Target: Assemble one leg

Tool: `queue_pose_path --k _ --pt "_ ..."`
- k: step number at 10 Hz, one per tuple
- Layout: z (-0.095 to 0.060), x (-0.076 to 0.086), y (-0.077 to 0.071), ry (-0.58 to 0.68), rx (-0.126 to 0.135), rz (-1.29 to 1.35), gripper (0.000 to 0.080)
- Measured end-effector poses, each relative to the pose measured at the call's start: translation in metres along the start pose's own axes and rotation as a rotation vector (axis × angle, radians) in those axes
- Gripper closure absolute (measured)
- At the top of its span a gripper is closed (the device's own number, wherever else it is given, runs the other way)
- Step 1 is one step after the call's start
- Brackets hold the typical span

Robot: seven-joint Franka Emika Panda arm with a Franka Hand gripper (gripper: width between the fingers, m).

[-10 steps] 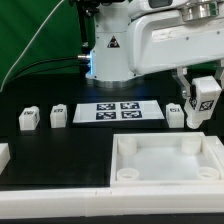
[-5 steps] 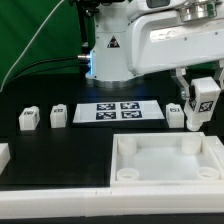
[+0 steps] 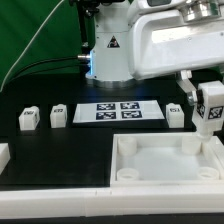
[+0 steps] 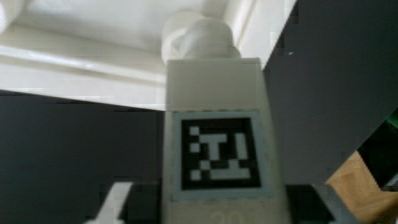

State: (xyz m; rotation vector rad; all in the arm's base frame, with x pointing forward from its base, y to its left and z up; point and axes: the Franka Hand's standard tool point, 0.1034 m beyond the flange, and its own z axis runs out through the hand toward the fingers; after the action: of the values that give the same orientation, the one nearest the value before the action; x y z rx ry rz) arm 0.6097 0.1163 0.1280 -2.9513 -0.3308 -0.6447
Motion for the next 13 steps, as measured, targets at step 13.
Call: queue_pose_path --k 13 --pt "0.017 0.006 0.008 0.075 -0.013 -0.01 0.0506"
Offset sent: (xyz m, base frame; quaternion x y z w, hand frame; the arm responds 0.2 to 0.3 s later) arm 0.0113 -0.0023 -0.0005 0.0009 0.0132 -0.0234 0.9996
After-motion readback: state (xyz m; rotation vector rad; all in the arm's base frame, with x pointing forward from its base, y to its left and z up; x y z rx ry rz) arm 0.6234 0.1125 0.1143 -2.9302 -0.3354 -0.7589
